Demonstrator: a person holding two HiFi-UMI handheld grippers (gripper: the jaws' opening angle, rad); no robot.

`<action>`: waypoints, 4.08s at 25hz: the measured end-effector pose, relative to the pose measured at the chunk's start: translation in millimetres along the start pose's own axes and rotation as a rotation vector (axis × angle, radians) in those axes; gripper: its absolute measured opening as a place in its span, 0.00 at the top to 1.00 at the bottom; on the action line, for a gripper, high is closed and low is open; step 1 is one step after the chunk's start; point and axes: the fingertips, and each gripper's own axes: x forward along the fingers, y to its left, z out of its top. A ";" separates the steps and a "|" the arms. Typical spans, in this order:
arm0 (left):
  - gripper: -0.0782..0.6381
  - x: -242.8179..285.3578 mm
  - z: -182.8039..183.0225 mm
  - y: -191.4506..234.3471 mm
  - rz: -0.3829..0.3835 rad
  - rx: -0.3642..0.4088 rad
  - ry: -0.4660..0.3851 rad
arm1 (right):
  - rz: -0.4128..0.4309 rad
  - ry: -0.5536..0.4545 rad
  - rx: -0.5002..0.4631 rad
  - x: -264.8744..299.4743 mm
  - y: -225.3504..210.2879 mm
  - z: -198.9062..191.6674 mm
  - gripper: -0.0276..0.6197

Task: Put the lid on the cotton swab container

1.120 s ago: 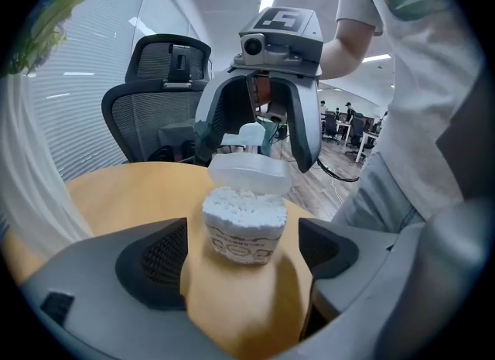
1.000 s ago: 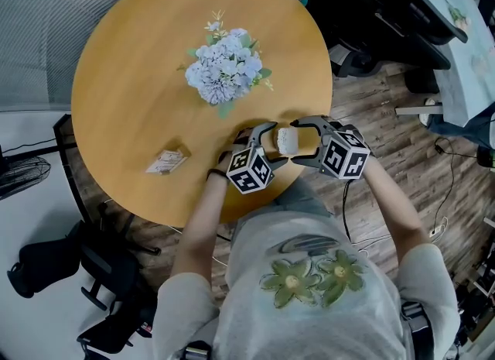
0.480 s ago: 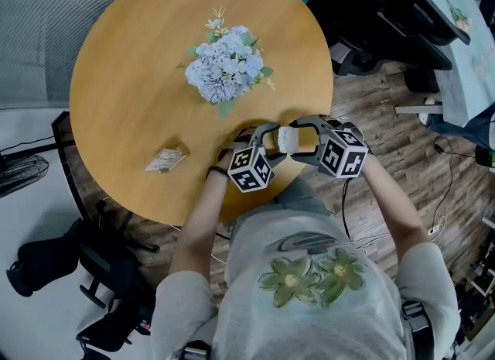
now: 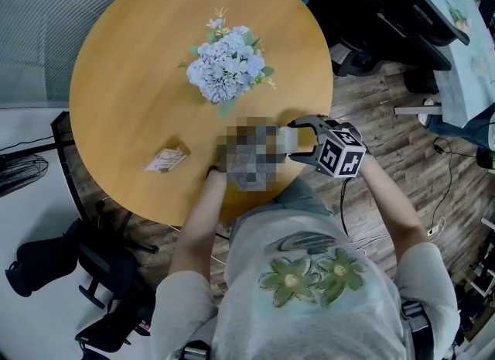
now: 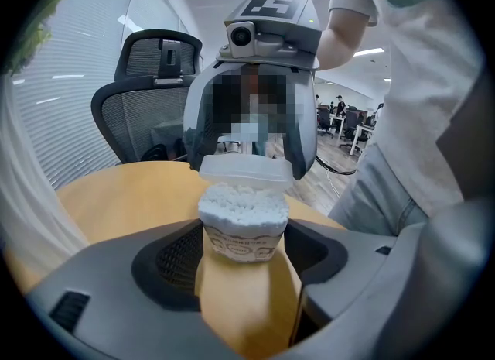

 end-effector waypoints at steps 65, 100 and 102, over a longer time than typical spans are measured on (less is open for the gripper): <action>0.44 1.5 -1.2 -0.6 -0.013 -0.047 0.006 | 0.041 0.055 0.022 26.1 -0.9 2.4 0.45; 0.89 -140.2 74.1 45.0 0.426 -0.305 -0.312 | -0.413 -0.477 0.343 -80.7 -19.4 61.5 0.95; 0.89 -143.8 77.1 43.1 0.434 -0.337 -0.333 | -0.441 -0.488 0.354 -83.7 -18.6 61.5 0.95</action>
